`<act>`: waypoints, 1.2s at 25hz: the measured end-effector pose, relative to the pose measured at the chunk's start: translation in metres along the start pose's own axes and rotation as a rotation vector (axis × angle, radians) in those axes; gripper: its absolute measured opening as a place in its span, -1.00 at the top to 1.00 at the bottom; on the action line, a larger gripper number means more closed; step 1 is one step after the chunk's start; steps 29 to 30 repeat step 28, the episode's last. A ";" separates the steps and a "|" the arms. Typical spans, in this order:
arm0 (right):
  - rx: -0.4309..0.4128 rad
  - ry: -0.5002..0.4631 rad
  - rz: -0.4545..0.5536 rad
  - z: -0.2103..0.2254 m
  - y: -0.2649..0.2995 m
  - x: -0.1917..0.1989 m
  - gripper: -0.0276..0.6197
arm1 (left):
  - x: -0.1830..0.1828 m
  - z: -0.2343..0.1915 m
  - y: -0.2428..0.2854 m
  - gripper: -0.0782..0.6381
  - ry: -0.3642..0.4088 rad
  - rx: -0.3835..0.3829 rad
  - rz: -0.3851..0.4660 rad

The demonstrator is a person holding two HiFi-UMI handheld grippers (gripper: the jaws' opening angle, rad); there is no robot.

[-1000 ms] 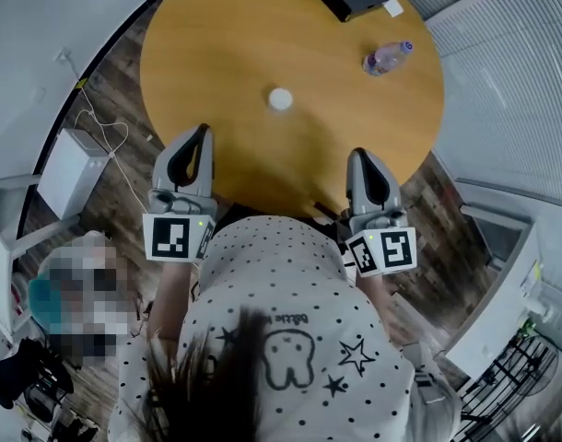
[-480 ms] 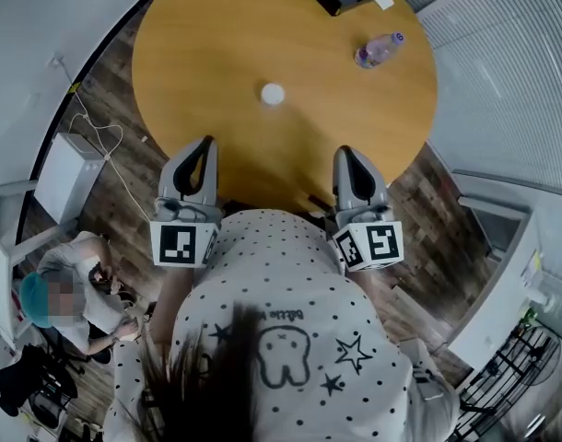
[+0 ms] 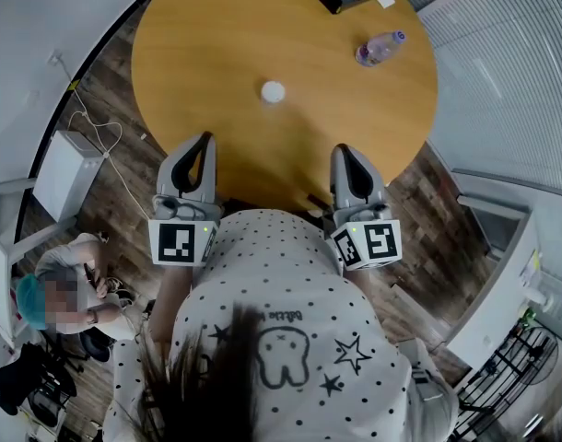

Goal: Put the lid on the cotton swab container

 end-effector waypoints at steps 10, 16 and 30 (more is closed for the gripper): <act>-0.012 -0.026 -0.018 -0.002 0.002 0.001 0.90 | 0.001 0.008 0.005 0.76 -0.014 0.022 0.007; -0.024 -0.033 -0.024 -0.005 0.003 0.000 0.90 | 0.001 0.015 0.007 0.76 -0.024 0.038 0.002; -0.025 -0.035 -0.039 -0.002 0.004 0.005 0.90 | 0.008 0.020 0.009 0.76 -0.030 0.044 -0.016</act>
Point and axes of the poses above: the fingertips, and each gripper's own axes: y forward along the fingers, z to its right, x out of its underside, the point moved 3 cm from there along -y, backward along the fingers, and after that the axes turned 5 degrees about -z, right-handed, at the moved point
